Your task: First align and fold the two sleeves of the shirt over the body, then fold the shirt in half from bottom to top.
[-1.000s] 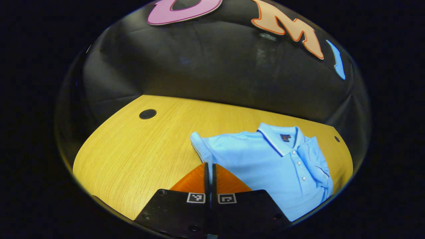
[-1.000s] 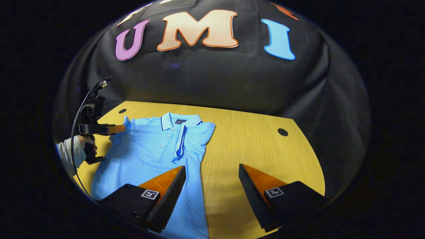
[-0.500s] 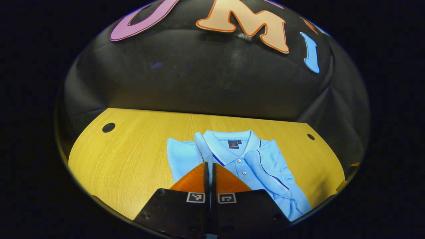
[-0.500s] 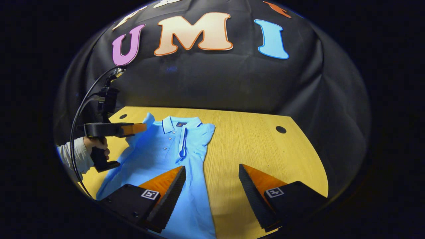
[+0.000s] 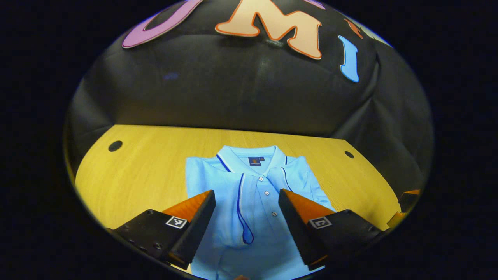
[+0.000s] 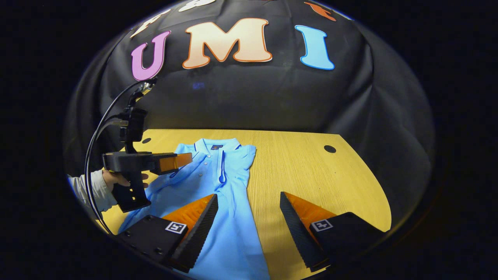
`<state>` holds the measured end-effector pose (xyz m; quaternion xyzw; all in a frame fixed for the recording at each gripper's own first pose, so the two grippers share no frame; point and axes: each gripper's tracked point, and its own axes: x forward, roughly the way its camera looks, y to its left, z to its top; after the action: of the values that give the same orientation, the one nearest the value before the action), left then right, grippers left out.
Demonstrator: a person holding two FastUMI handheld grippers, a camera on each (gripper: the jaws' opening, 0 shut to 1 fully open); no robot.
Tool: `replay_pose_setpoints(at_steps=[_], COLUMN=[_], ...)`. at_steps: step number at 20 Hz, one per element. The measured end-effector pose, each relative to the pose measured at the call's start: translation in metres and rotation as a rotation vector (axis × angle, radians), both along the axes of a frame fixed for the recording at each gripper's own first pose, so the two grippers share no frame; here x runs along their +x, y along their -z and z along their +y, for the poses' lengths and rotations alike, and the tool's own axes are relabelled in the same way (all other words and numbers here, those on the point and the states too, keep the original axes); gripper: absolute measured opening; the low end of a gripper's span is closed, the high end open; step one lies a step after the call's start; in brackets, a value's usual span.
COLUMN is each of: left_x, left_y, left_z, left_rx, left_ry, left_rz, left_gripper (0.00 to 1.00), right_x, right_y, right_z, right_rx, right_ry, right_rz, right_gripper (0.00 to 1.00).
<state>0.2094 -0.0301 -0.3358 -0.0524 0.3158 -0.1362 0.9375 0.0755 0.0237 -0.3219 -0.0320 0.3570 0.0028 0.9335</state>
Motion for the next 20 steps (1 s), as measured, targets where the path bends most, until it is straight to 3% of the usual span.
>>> replay_pose_setpoints(at_steps=[9, 20], left_x=[-0.129, -0.31], left_y=[-0.064, -0.03], left_z=[0.059, 0.094], left_rx=[0.073, 0.152], left_ry=[-0.084, -0.1], left_rz=[-0.079, 0.035], left_gripper=[0.96, 0.96], right_x=[-0.08, -0.198], right_y=[-0.018, 0.019], right_z=[-0.009, -0.026], right_rx=[0.005, -0.049], right_ry=[-0.037, -0.06], right_rz=[-0.022, 0.075], right_gripper=[0.99, 0.99])
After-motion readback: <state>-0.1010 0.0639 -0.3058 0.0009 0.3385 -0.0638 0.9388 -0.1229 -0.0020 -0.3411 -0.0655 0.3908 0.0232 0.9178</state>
